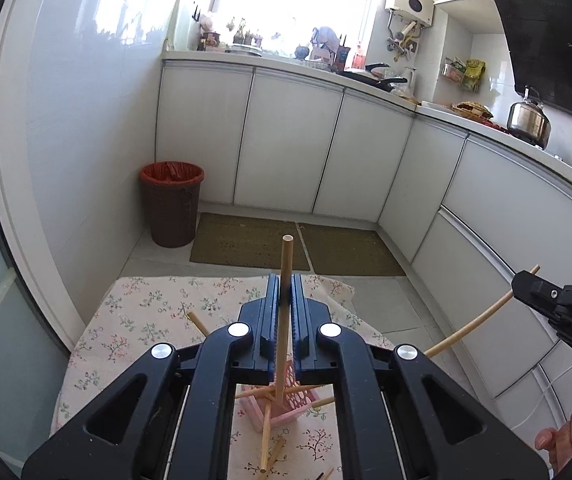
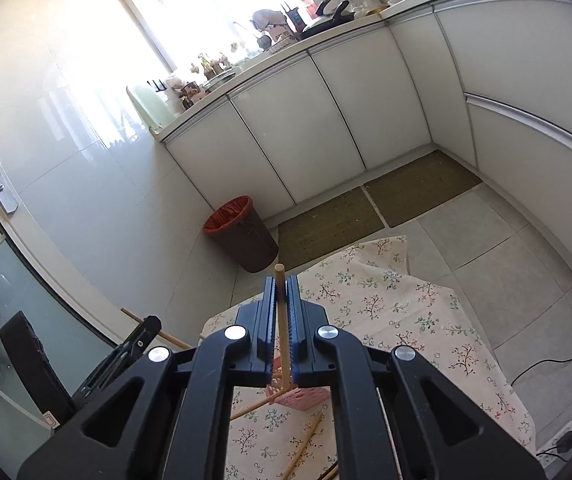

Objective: Organize utensils
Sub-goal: 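Carry both upright chopsticks over the pink cup and lower them in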

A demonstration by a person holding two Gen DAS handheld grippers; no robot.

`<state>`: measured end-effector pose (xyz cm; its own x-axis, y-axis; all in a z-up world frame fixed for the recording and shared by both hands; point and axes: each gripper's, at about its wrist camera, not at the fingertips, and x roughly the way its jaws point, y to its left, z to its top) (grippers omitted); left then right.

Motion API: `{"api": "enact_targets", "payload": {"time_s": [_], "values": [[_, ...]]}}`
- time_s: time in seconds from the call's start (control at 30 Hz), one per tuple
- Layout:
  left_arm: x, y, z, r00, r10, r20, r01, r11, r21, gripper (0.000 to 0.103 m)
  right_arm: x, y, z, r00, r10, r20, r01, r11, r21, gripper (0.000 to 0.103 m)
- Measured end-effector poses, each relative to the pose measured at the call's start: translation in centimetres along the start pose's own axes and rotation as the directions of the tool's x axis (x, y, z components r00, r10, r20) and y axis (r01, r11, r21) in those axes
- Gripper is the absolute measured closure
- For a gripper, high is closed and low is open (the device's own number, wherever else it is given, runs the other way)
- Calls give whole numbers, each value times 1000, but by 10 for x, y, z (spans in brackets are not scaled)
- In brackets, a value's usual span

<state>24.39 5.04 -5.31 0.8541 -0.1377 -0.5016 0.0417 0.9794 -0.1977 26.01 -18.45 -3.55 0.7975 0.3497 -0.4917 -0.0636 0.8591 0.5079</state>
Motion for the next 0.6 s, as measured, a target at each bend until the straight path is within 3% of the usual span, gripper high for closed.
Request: {"api": "enact_targets", "payload": {"time_s": [0.23,0.6], "values": [[-12,17,1,998,-52,19,54,994,-91,92,15,12,0,1000,-12,9,12,999,-31,97],[-35,43,16,995,-34,99,50,984,-170,91,57,36,-6,997,-75,3,75,991,-113,97]]}}
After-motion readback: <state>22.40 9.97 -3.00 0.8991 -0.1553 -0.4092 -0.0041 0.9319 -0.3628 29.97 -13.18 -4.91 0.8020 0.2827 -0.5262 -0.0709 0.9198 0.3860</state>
